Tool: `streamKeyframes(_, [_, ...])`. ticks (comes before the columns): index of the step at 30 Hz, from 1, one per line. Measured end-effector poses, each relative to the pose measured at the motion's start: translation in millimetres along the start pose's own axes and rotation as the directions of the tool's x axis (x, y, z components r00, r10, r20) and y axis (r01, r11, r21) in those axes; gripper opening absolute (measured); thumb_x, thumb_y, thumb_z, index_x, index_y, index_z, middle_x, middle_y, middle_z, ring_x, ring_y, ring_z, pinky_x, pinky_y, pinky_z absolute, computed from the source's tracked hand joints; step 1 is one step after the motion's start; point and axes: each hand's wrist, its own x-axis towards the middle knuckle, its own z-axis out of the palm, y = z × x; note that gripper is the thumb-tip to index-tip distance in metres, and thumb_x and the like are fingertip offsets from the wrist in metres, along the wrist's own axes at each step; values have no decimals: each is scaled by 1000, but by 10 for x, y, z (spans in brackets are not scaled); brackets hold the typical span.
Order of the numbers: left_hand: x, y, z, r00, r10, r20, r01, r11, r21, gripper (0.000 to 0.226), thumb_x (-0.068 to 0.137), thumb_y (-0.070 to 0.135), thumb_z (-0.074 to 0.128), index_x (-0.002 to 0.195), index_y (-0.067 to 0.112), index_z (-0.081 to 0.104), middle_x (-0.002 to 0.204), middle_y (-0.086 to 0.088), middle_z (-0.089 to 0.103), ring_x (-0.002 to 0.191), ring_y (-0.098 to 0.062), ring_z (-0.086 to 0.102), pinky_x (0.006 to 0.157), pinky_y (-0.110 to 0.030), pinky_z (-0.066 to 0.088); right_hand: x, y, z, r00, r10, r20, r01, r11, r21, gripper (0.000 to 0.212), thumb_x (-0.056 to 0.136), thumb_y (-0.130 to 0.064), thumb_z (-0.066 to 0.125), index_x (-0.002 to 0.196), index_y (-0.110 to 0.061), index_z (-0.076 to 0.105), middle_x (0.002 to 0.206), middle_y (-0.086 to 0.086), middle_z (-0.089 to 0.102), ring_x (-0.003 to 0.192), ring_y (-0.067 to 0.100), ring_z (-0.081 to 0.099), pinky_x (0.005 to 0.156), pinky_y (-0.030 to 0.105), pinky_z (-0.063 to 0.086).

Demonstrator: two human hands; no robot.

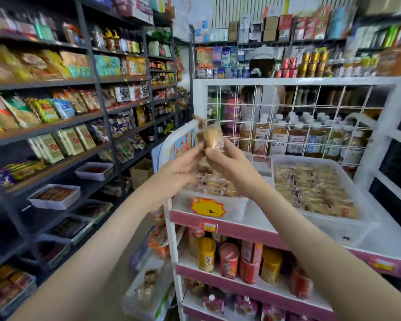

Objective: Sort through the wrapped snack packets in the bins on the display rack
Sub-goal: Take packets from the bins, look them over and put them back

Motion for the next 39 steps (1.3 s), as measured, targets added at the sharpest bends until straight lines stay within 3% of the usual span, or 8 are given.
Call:
streamKeyframes(7, [878, -543, -160, 991, -18, -136, 67, 927, 370, 63, 100, 7, 46, 153, 25, 17, 158, 6, 24, 143, -11, 28, 107, -20, 31, 1109, 471, -408, 981, 128, -144, -163, 951, -262, 41, 81, -43, 63, 115, -19, 57, 110, 5, 66, 99, 24, 67, 89, 47, 54])
streamKeyframes(12, [1225, -918, -227, 968, 21, -251, 128, 818, 561, 62, 101, 17, 45, 154, 19, 13, 158, 4, 21, 145, -12, 21, 111, -21, 20, 1418, 856, -507, 969, 245, 19, -182, 768, -614, 27, 93, -26, 59, 117, -14, 58, 103, -3, 64, 83, 6, 61, 65, 9, 47])
streamKeyframes(15, [1377, -1079, -270, 987, 39, -158, 82, 717, 692, 57, 101, 17, 43, 153, 17, 20, 159, -2, 22, 146, -15, 20, 115, -23, 16, 1473, 925, -460, 984, 162, 73, -58, 678, -732, 23, 95, -26, 56, 115, -15, 60, 104, -2, 64, 93, 14, 61, 76, 21, 47])
streamKeyframes(21, [1511, -1241, -263, 985, 40, -169, 97, 682, 725, 62, 100, 16, 42, 154, 14, 13, 162, -3, 12, 149, -15, 9, 117, -22, 5, 1649, 1003, -503, 986, 165, 25, -112, 767, -632, 19, 93, -28, 59, 107, -15, 60, 94, -6, 62, 78, 2, 56, 62, 8, 41])
streamKeyframes(26, [1527, -1337, -298, 977, -98, -192, 205, 695, 689, 78, 100, 33, 46, 154, 15, -6, 163, -2, -6, 149, -14, -5, 120, -30, 0, 1760, 1086, -573, 945, 278, -170, -325, 851, -413, 33, 91, -32, 62, 118, -13, 57, 111, 3, 64, 100, 20, 62, 90, 39, 53])
streamKeyframes(30, [1520, -1384, -285, 970, -159, -182, 241, 694, 678, 87, 98, 44, 46, 152, 19, -17, 161, -1, -20, 148, -14, -15, 122, -38, -2, 1670, 1121, -617, 948, 304, 91, -203, 801, -563, 35, 92, -28, 60, 124, -16, 52, 116, 2, 62, 98, 15, 61, 87, 34, 53])
streamKeyframes(34, [1521, -1422, -284, 969, -234, -82, 205, 572, 794, 83, 98, 52, 38, 148, 34, -25, 151, 1, -40, 143, -19, -31, 120, -47, -9, 1579, 1123, -481, 832, 404, 379, 123, 532, -838, 37, 96, -20, 50, 132, -13, 47, 114, 6, 62, 92, 20, 60, 77, 30, 50])
streamKeyframes(39, [1545, -1392, -273, 923, -385, 17, 139, 373, 917, 72, 99, 57, 24, 154, 25, -10, 156, -1, -32, 142, -19, -31, 117, -48, -17, 1638, 1110, -505, 806, 479, 348, 358, 74, -931, 47, 102, -41, 29, 131, -16, 56, 151, 6, 33, 140, 27, 21, 114, 50, 10])
